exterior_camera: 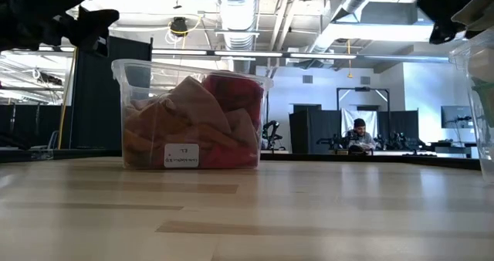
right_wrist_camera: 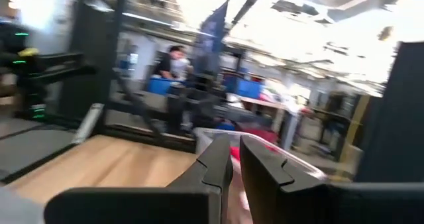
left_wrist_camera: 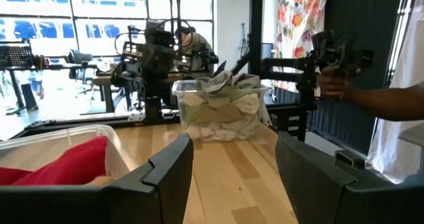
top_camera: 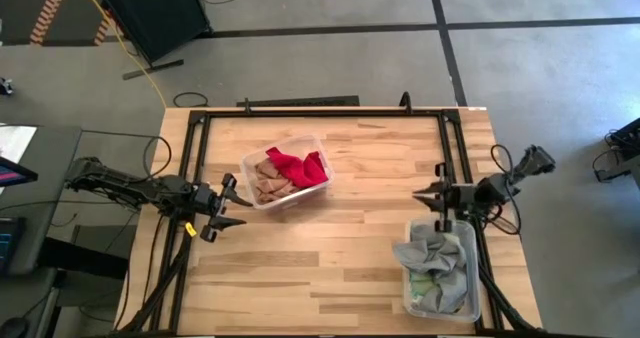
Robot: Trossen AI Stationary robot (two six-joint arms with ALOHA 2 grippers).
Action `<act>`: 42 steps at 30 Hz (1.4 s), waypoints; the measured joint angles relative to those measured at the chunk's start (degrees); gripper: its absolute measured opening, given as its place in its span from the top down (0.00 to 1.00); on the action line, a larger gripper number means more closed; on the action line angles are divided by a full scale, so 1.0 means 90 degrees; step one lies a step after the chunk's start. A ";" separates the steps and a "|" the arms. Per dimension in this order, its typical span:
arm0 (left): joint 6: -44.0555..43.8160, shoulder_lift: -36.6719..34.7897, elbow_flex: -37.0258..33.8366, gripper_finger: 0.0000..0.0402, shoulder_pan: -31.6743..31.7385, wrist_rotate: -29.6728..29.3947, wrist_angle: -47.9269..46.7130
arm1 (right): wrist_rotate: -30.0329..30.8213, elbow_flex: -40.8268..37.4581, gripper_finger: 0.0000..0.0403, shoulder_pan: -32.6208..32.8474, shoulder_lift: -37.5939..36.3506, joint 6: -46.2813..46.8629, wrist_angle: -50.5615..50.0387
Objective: Sort towels by color in basket
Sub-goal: Return to Home Position
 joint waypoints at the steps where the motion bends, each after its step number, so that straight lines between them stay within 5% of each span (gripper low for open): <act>1: 0.0005 0.0000 0.0000 0.49 0.0000 0.0000 -0.0007 | 0.0000 0.0000 0.84 -0.0198 0.0000 0.0096 0.0000; 10: 0.0075 0.0000 -0.0007 0.49 0.0000 -0.0012 -0.0070 | 0.0229 0.0043 0.84 -0.1792 0.0000 0.0209 -0.0224; 15: 0.0061 0.0000 -0.0007 0.49 0.0000 -0.0015 -0.0157 | 0.1216 0.0063 0.84 -0.2540 0.0000 0.0141 -0.0233; 18: 0.0014 0.0000 -0.0008 0.49 0.0002 -0.0015 -0.0194 | 0.1241 0.0075 0.84 -0.2843 0.0000 0.0179 -0.0345; 21: 0.0005 0.0000 -0.0012 0.49 0.0002 -0.0015 -0.0202 | 0.0572 0.0082 0.84 -0.3009 0.0000 0.0752 -0.0904; 26: 0.0026 0.0002 -0.0012 0.49 0.0002 -0.0022 -0.0240 | -0.2346 0.0112 0.84 -0.3462 0.0097 0.2259 -0.1810; 29: 0.0026 0.0000 -0.0012 0.49 0.0002 -0.0058 -0.0238 | -0.3300 0.0117 0.84 -0.3627 0.0121 0.2541 -0.2011; 35: 0.0011 0.0000 -0.0012 0.49 0.0002 -0.0099 -0.0228 | -0.3517 0.0114 0.84 -0.3767 0.0090 0.2523 -0.1977; 42: 0.0784 0.0000 -0.0012 0.49 0.0018 -0.0951 -0.0128 | -0.3526 0.0117 0.84 -0.3859 0.0095 0.2622 -0.2052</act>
